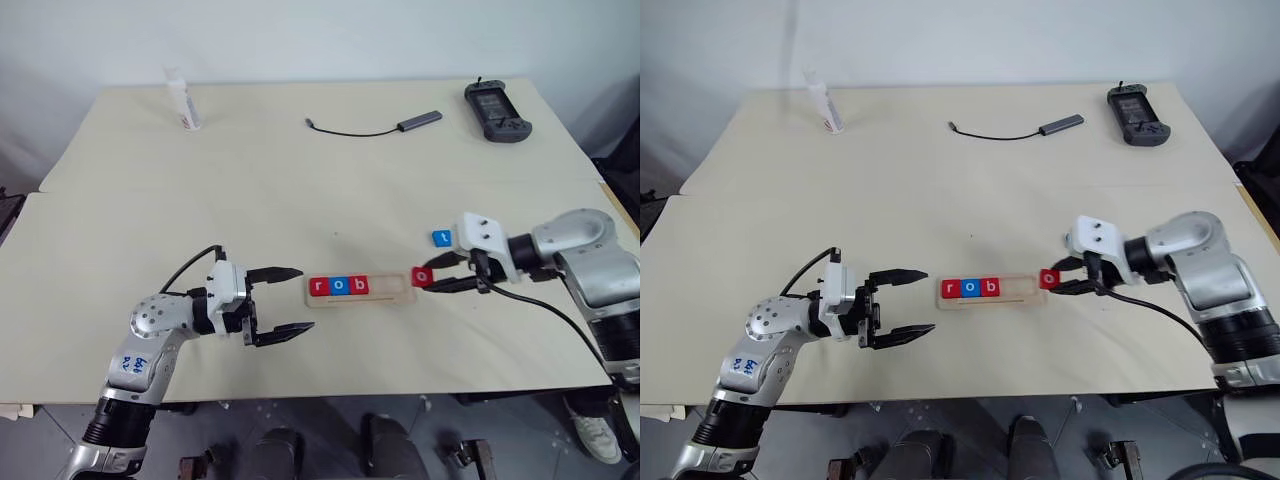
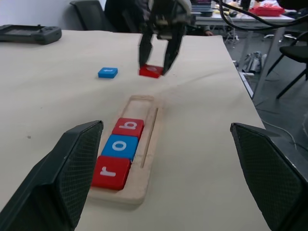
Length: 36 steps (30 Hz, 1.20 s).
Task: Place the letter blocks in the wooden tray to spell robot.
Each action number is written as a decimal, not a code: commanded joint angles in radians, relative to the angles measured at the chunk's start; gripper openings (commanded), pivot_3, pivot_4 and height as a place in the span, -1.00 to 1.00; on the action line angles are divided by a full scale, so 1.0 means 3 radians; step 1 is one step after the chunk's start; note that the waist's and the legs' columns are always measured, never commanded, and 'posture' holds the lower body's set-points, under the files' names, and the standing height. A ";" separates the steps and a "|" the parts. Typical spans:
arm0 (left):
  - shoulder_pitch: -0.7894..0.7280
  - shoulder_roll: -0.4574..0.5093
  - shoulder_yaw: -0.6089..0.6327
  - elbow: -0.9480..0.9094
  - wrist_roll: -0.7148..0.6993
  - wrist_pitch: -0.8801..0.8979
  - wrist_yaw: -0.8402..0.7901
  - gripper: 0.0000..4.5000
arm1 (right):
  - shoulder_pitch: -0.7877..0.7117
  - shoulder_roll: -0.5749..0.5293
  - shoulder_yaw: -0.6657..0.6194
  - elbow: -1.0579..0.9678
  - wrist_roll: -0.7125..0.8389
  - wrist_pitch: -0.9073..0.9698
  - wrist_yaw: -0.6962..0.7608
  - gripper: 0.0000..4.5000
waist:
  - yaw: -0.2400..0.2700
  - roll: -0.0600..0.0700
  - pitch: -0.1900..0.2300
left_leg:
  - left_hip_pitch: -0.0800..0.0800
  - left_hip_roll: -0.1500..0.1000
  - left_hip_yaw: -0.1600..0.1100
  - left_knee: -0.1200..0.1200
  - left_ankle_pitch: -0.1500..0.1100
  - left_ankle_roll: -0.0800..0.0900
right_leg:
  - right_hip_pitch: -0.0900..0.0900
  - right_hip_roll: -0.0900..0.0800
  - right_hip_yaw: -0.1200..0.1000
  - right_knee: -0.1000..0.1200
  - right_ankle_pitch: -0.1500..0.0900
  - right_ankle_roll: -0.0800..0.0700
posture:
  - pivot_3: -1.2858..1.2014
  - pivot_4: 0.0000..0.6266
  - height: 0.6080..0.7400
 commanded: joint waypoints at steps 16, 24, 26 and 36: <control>0.0170 0.0048 0.0064 -0.0321 -0.0012 -0.0023 0.0204 1.00 | -0.0214 0.0295 0.0399 0.0188 -0.0394 -0.0073 -0.0126 -0.32 | 0.0061 0.0000 0.0000 | -0.0004 -0.0002 -0.0001 0.0000 -0.0001 0.0003 | -0.0002 0.0000 -0.0003 -0.0003 0.0000 0.0000 | 0.03 -0.52 1.00; 0.0177 0.0042 0.0057 -0.0330 -0.0014 -0.0037 0.0235 1.00 | -0.0183 0.0307 0.0299 0.0077 -0.0308 0.0057 -0.0140 0.55 | 0.0059 0.0000 0.0000 | -0.0004 -0.0002 -0.0001 0.0000 -0.0001 0.0003 | -0.0002 0.0000 -0.0003 -0.0003 0.0000 0.0000 | 0.03 -0.52 1.00; 0.0185 0.0037 0.0054 -0.0336 -0.0017 -0.0039 0.0244 1.00 | -0.0168 0.0251 0.0205 0.0045 -0.0271 0.0088 -0.0166 0.85 | 0.0060 0.0000 0.0000 | -0.0004 -0.0002 -0.0001 0.0000 -0.0001 0.0003 | -0.0002 0.0000 -0.0003 -0.0003 0.0000 0.0000 | 0.03 -0.52 1.00; 0.0148 0.0038 0.0041 -0.0267 -0.0017 -0.0065 0.0214 1.00 | 0.0151 -0.0003 -0.0016 -0.0184 -0.0223 0.0324 -0.0289 0.10 | 0.0058 0.0000 0.0000 | -0.0004 -0.0001 -0.0002 -0.0001 -0.0002 0.0003 | -0.0001 0.0000 -0.0004 -0.0004 0.0000 0.0000 | 0.03 -0.52 1.00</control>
